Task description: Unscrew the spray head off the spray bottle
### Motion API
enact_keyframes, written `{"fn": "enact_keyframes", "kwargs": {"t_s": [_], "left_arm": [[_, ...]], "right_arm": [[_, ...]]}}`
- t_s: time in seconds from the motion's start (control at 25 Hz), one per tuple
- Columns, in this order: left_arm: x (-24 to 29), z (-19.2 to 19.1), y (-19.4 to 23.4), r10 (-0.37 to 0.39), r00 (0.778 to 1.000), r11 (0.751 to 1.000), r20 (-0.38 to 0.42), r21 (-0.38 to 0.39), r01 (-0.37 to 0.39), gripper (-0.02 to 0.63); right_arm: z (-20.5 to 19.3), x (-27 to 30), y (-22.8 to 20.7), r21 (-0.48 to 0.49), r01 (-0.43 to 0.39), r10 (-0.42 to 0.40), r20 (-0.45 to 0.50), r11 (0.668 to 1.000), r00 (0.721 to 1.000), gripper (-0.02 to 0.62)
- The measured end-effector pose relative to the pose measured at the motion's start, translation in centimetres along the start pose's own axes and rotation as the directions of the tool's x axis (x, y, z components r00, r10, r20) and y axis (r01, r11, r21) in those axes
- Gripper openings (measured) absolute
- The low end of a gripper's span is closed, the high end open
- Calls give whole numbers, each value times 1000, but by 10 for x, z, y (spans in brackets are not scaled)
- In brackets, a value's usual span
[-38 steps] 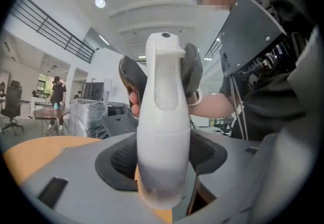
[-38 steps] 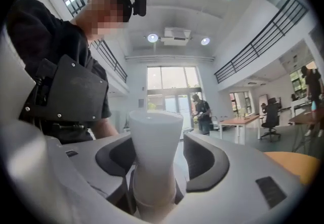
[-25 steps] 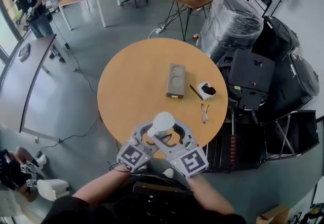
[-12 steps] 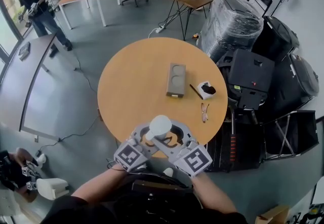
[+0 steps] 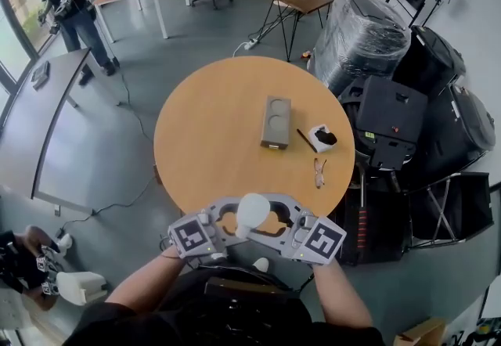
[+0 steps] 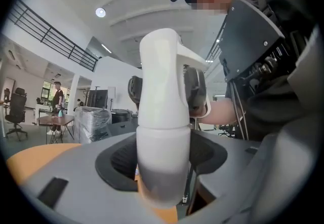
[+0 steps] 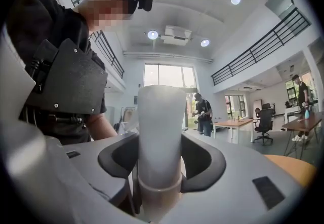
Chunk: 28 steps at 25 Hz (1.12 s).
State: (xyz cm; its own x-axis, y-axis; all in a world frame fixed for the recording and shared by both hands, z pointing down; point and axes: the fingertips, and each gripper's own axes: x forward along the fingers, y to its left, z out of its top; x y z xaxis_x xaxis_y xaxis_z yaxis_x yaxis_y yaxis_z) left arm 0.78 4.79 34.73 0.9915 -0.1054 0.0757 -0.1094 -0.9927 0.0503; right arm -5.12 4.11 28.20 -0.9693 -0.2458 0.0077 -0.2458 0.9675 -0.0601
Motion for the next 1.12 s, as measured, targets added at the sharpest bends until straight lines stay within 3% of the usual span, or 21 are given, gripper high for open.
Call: {"fn": "enact_keyframes", "kwargs": {"t_s": [0.28, 0.36, 0.52, 0.64, 0.72, 0.76, 0.8, 1.0, 1.12], "left_arm": [[-3, -3, 34, 185, 983, 982, 10, -39, -185, 305], [-7, -10, 49, 276, 961, 961, -10, -35, -276, 305], [-7, -19, 75, 445, 895, 895, -22, -23, -446, 305], [-5, -21, 82, 524, 851, 851, -32, -5, -525, 305], [-4, -21, 81, 545, 837, 838, -40, 1, -545, 305], [-4, -21, 79, 543, 839, 840, -40, -2, -543, 305], [-4, -22, 77, 532, 846, 846, -37, -9, -533, 305], [-6, -24, 62, 384, 923, 923, -14, -8, -385, 305], [-8, -21, 50, 281, 960, 960, -3, -1, -281, 305]], "right_arm": [[-5, 2, -24, -22, 169, -168, 37, 985, 985, 335], [-10, 3, -34, -28, 262, -261, 19, 965, 965, 339], [-18, 8, -53, -23, 440, -440, -6, 898, 898, 339], [-15, 15, -61, -18, 514, -514, 4, 858, 858, 339], [-15, 14, -65, -30, 561, -561, -13, 827, 828, 305], [-15, 13, -66, -30, 569, -570, -11, 822, 822, 252], [-14, 13, -66, -23, 560, -561, -7, 828, 828, 245], [-17, 13, -56, 8, 387, -387, 42, 922, 921, 241], [-16, 15, -44, 10, 271, -271, 43, 962, 962, 241]]}}
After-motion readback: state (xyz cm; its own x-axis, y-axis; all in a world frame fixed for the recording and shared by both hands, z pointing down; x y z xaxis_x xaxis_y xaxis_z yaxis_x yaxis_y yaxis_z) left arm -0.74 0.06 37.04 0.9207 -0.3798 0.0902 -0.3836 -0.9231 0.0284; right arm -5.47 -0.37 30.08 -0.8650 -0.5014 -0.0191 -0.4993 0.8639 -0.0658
